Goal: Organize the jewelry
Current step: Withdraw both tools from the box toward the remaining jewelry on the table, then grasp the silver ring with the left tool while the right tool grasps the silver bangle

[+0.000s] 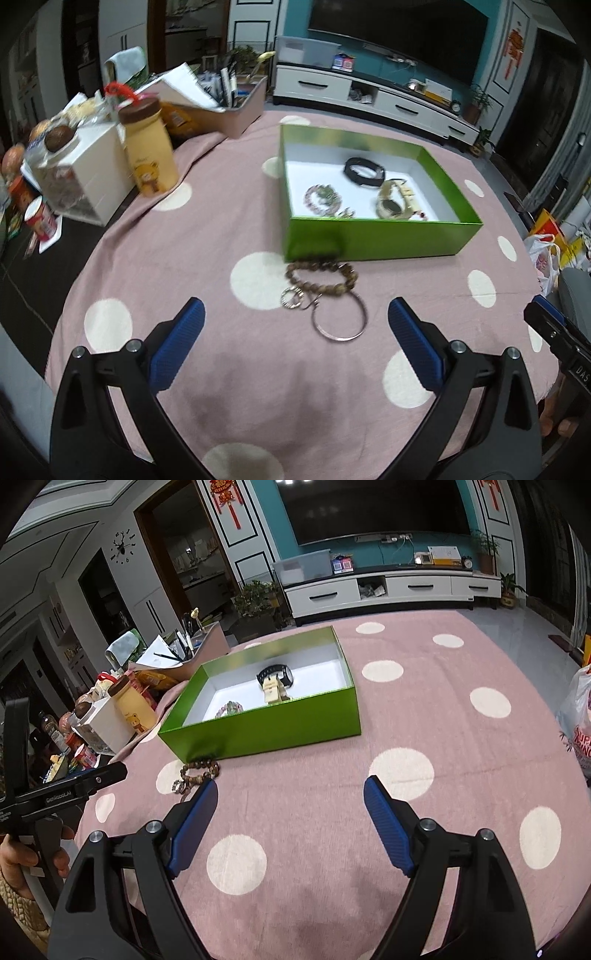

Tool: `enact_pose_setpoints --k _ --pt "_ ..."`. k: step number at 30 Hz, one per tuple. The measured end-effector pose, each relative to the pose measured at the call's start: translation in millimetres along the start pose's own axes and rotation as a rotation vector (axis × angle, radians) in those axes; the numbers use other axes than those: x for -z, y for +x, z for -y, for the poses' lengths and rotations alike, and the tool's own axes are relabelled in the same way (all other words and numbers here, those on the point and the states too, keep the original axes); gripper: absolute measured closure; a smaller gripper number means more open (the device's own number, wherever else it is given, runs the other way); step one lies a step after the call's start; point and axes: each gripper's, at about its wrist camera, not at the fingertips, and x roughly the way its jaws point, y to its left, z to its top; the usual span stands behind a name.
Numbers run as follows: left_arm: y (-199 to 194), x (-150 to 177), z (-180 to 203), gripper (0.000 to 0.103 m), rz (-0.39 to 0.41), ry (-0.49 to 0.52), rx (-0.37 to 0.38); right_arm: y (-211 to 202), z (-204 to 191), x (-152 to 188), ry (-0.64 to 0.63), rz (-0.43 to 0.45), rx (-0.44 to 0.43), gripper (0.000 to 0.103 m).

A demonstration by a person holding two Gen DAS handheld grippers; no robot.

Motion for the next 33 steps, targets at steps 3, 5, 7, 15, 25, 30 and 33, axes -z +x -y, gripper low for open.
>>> enact_pose_setpoints --k 3,5,7,15,25,30,33 --pt "5 8 -6 0.002 -0.019 -0.005 -0.003 4 -2 4 -0.003 -0.015 -0.007 0.022" --pt "9 12 -8 0.002 -0.027 -0.001 -0.009 7 -3 7 -0.007 -0.025 -0.012 0.022" --pt "13 18 -9 0.002 -0.032 0.005 -0.009 12 -7 10 -0.017 -0.041 -0.022 0.022" --pt "29 38 -10 0.002 -0.043 0.063 -0.015 41 -26 28 -0.066 -0.121 -0.068 0.022" --pt "45 40 -25 0.020 -0.042 0.046 0.029 84 -60 34 -0.133 -0.208 -0.126 0.040" --pt "54 38 -28 0.027 -0.040 0.055 0.044 107 -79 28 -0.176 -0.218 -0.129 0.047" --pt "59 36 -30 0.029 -0.037 0.060 0.050 124 -91 25 -0.206 -0.234 -0.118 0.056"
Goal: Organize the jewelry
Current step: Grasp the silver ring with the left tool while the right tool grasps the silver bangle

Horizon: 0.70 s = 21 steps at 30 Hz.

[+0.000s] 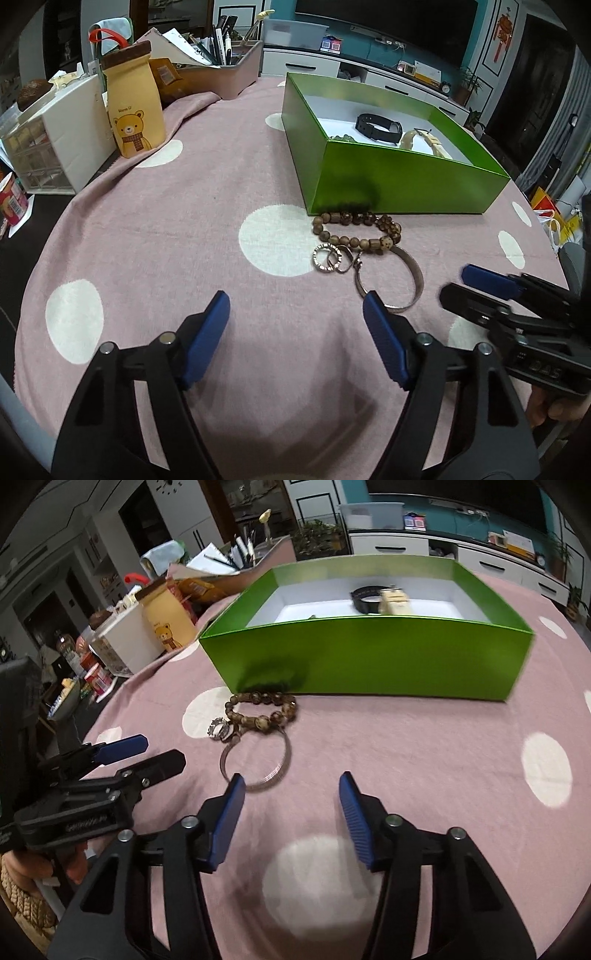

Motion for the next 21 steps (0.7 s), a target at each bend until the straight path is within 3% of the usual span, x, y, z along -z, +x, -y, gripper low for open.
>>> enact_pose_setpoints --k 7,11,17,21 --pt "10 -5 -1 0.036 0.000 0.017 0.018 27 -14 -12 -0.095 -0.029 0.113 0.078" --pt "17 -8 5 0.039 0.004 0.046 0.032 28 -20 -9 -0.175 -0.024 0.172 0.099" --pt "26 -12 14 0.051 0.001 0.085 0.050 18 1 -4 -0.157 -0.014 0.219 0.100" --pt "33 -14 18 0.065 0.003 0.112 0.064 4 25 1 -0.097 -0.003 0.220 0.100"
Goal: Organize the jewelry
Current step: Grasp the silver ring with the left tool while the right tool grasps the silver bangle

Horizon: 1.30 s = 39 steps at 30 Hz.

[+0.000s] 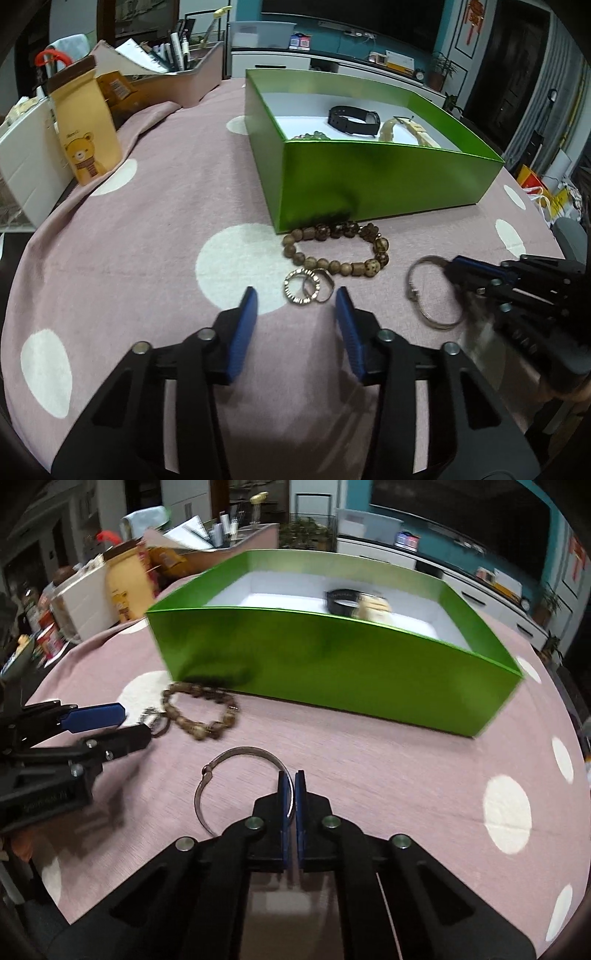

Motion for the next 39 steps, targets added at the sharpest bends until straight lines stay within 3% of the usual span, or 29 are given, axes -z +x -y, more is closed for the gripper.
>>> enact_pose_setpoints --k 8,10,23,39 --pt "5 -1 5 0.076 0.019 0.049 0.029 -8 17 10 0.044 0.002 -0.003 0.100" --pt "4 -1 5 0.084 0.023 0.040 0.032 -8 17 11 0.044 0.003 -0.006 0.100" --pt "-21 0 1 0.085 0.069 0.002 0.042 -19 14 9 0.046 0.036 -0.014 0.100" --pt "-64 -2 27 0.085 0.133 0.026 0.076 -71 34 16 0.106 0.151 0.007 0.100"
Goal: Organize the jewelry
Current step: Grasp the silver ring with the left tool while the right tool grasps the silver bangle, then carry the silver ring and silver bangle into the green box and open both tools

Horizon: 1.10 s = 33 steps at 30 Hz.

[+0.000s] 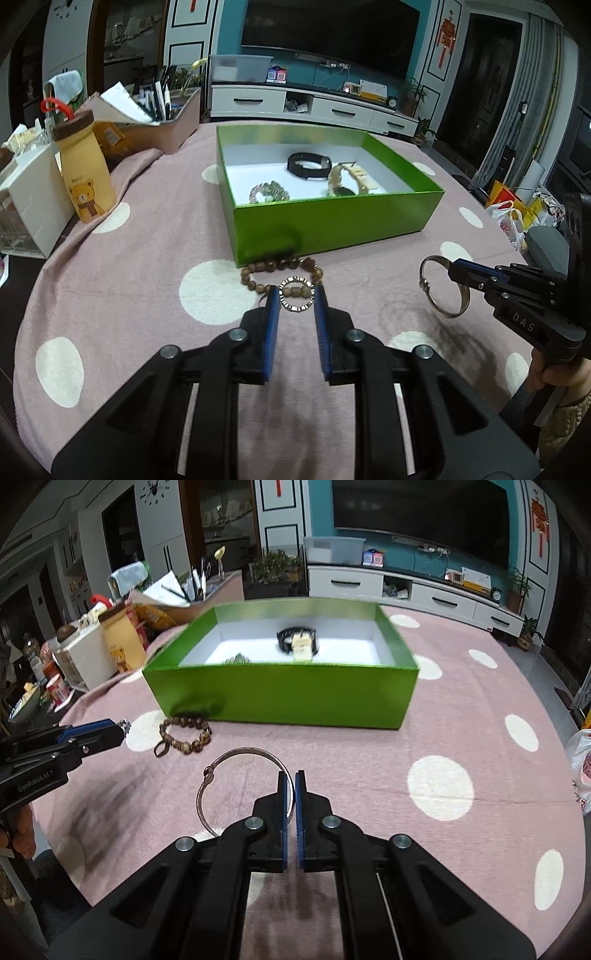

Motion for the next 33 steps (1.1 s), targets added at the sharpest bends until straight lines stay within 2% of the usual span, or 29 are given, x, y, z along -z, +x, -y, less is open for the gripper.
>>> enact_pose_setpoints --k 17,33 --pt "-21 -31 25 0.085 0.058 0.029 -0.014 -39 14 -24 0.039 0.136 -0.017 0.100" --pt "-23 -73 43 0.085 0.114 0.072 -0.024 -46 27 -57 0.064 0.229 -0.027 0.100"
